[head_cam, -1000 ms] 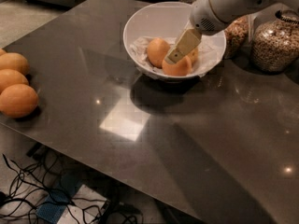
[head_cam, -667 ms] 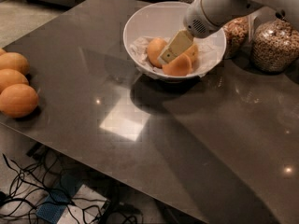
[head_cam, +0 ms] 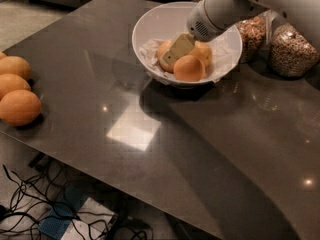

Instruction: Pick orange from white bowl

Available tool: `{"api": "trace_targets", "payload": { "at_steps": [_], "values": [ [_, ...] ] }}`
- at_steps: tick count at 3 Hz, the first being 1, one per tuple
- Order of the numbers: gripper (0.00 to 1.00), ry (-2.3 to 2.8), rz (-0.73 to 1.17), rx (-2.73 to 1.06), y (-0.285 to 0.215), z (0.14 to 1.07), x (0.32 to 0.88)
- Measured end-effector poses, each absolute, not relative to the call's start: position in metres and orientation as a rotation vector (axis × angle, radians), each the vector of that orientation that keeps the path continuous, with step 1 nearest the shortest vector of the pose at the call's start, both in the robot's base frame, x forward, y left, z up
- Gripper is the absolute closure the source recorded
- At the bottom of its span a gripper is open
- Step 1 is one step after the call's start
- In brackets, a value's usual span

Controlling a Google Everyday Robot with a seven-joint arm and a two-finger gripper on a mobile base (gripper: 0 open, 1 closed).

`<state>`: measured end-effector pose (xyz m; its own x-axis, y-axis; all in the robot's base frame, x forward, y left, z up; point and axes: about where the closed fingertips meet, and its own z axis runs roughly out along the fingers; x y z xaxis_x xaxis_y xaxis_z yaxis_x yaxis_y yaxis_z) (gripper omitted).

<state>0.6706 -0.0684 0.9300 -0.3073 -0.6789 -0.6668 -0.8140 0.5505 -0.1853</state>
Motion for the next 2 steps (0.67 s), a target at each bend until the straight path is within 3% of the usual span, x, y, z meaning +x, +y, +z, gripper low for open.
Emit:
{"api": "trace_targets", "payload": {
  "at_steps": [2],
  "values": [
    [0.15, 2.009, 0.241, -1.276, -0.0635, 0.9206, 0.6871]
  ]
}}
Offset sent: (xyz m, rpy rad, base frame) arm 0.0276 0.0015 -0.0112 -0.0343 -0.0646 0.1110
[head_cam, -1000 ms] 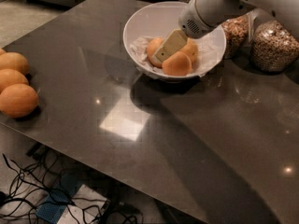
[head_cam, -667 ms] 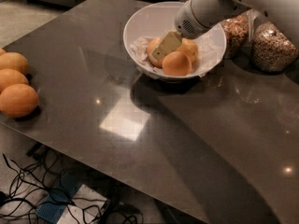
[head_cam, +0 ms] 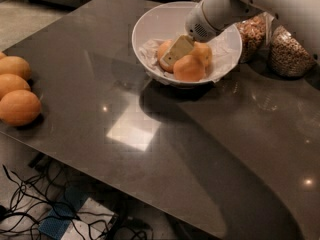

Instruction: Pick orange from white bowl

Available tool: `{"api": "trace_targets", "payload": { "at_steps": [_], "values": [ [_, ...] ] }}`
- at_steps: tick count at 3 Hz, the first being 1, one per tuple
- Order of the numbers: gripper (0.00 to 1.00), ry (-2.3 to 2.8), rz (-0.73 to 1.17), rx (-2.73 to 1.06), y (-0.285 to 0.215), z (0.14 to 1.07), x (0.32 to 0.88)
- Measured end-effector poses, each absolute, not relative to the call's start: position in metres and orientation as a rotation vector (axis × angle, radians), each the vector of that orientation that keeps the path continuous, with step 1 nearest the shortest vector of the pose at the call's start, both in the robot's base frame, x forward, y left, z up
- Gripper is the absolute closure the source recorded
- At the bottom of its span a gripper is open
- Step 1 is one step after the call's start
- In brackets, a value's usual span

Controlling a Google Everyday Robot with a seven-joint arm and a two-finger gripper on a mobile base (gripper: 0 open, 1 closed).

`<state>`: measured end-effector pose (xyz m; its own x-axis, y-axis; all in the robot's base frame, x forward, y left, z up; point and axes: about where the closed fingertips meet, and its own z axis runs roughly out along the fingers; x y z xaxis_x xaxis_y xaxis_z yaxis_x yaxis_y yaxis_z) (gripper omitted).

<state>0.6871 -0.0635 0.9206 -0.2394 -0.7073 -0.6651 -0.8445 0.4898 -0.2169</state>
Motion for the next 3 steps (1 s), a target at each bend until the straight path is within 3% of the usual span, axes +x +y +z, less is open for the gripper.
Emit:
{"api": "trace_targets", "payload": {
  "at_steps": [1, 2, 3],
  "values": [
    [0.18, 1.981, 0.207, -1.311, -0.064, 0.920, 0.698],
    [0.31, 1.979, 0.191, -1.333, -0.062, 0.916, 0.705],
    [0.30, 1.992, 0.184, -1.350, -0.061, 0.910, 0.711]
  ]
}}
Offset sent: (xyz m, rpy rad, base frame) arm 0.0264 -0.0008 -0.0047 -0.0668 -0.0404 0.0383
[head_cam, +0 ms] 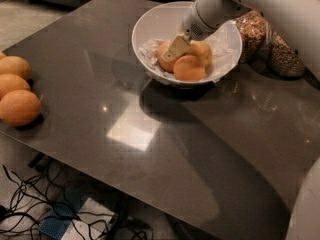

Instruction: Pick orange from white bowl

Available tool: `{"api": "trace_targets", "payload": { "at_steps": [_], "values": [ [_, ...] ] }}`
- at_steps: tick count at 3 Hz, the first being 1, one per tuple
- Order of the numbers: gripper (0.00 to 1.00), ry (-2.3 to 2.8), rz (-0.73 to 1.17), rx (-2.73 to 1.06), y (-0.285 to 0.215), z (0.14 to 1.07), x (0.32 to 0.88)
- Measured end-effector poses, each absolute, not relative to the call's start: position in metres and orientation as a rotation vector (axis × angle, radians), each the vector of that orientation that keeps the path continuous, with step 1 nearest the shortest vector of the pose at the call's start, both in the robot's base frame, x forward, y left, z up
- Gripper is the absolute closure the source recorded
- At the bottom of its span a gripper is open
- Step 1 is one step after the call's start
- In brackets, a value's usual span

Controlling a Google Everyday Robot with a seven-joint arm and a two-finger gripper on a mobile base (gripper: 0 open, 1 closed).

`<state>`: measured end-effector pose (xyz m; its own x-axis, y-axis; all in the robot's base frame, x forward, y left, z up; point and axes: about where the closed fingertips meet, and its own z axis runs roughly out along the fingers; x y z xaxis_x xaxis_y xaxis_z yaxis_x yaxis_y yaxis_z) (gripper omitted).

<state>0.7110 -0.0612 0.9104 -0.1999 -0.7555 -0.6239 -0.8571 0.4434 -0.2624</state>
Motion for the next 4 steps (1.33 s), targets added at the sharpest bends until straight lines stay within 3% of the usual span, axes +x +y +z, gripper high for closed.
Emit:
{"api": "trace_targets", "payload": {
  "at_steps": [1, 3, 4],
  "values": [
    [0.28, 2.012, 0.184, -1.355, -0.063, 0.904, 0.714],
    [0.37, 2.077, 0.244, -1.390, -0.055, 0.874, 0.716],
    [0.50, 2.083, 0.252, -1.395, -0.054, 0.873, 0.716]
  ]
}}
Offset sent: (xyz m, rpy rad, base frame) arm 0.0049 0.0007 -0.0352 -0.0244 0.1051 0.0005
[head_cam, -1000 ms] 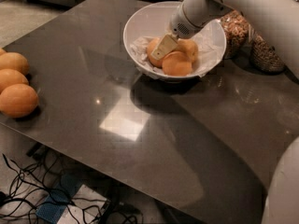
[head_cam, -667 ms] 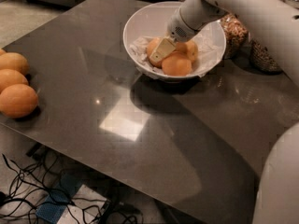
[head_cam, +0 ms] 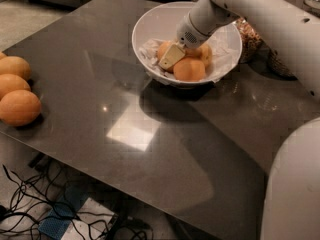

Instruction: Pick orange from white bowl

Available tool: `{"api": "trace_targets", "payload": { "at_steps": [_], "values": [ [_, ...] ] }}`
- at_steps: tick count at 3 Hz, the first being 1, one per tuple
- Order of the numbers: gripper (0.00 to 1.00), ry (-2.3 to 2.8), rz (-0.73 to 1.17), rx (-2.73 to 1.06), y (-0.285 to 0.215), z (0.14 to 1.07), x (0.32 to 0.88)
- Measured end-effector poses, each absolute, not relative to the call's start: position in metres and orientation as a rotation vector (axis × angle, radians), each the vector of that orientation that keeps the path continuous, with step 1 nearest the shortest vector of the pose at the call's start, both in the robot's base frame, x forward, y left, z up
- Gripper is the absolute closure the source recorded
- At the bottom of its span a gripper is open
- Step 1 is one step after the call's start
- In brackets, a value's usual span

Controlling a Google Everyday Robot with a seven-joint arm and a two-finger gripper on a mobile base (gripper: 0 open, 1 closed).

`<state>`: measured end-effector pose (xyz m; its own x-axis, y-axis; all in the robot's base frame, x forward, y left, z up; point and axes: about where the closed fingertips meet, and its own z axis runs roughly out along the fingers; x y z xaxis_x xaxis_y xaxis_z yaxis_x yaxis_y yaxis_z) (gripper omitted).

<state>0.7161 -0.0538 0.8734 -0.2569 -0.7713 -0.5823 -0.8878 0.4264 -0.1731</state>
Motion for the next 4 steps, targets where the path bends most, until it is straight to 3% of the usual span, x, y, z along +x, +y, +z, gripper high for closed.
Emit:
{"api": "trace_targets", "payload": {
  "at_steps": [2, 3, 4],
  "values": [
    [0.93, 2.075, 0.275, -1.395, -0.053, 0.873, 0.716],
    [1.00, 2.006, 0.341, -1.387, -0.054, 0.893, 0.710],
    [1.00, 1.937, 0.371, -1.369, -0.058, 0.918, 0.703]
  ]
}}
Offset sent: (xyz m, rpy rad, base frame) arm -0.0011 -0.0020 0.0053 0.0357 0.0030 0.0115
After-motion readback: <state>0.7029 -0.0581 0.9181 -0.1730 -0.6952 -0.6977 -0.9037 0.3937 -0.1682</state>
